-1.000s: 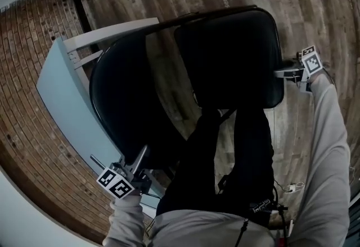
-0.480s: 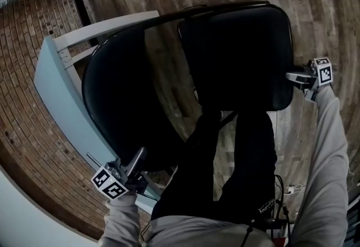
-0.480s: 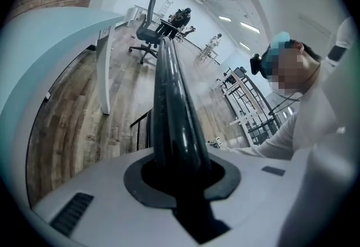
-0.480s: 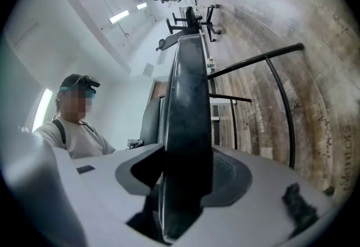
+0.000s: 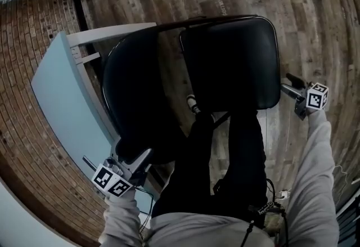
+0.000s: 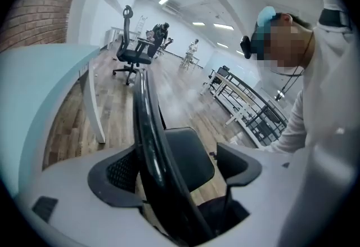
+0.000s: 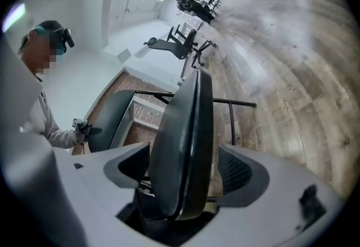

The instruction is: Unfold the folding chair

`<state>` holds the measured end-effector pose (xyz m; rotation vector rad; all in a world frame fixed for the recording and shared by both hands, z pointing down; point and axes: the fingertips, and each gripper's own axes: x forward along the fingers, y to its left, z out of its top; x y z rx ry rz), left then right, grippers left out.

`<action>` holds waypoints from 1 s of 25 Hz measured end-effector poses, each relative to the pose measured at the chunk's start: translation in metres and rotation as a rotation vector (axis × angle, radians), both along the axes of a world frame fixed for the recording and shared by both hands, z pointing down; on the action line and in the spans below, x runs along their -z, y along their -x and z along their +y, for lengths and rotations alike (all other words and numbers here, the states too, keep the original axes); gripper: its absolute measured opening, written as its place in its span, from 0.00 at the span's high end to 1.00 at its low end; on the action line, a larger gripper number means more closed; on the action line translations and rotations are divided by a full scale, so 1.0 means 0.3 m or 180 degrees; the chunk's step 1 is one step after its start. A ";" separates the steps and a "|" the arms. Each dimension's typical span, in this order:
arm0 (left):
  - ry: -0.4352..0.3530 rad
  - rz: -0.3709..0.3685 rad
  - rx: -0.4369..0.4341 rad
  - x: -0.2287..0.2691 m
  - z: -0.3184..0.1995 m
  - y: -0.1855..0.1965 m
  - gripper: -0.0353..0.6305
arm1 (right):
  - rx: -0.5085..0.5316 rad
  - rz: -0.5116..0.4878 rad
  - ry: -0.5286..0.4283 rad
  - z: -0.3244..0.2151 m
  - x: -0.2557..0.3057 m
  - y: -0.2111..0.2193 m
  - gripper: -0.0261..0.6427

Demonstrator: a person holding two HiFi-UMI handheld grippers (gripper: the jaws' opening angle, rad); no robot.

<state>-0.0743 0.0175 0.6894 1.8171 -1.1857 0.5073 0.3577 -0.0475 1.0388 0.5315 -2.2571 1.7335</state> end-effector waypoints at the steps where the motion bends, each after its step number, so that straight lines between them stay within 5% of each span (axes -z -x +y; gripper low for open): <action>1: -0.0046 -0.0002 0.0066 0.023 0.007 0.026 0.33 | -0.0004 0.0064 -0.0075 0.007 0.047 -0.005 0.43; 4: -0.0177 -0.0015 0.0252 0.098 0.031 0.109 0.33 | 0.0085 0.0183 -0.0307 0.044 0.218 0.020 0.43; 10: -0.0598 -0.0073 0.0158 0.273 0.020 0.214 0.34 | -0.0007 0.0184 -0.0962 0.028 0.637 0.231 0.43; 14: -0.0934 -0.0027 0.0003 0.437 -0.010 0.207 0.53 | 0.0018 0.0039 -0.1406 0.036 1.008 0.399 0.44; 15: -0.1059 -0.0009 -0.0052 0.489 -0.024 0.194 0.61 | 0.0054 0.0098 -0.1540 0.022 1.091 0.429 0.48; 17: -0.1344 0.0073 -0.0156 0.611 -0.052 0.164 0.83 | 0.0073 0.0297 -0.1764 -0.018 1.235 0.476 0.87; 18: -0.1460 0.0106 -0.0224 0.674 -0.057 0.150 0.90 | 0.0054 0.0412 -0.1823 -0.032 1.300 0.498 0.91; 25: -0.2032 0.0329 -0.0567 1.036 -0.077 0.128 0.94 | -0.0186 0.0916 -0.2261 -0.056 1.851 0.623 0.95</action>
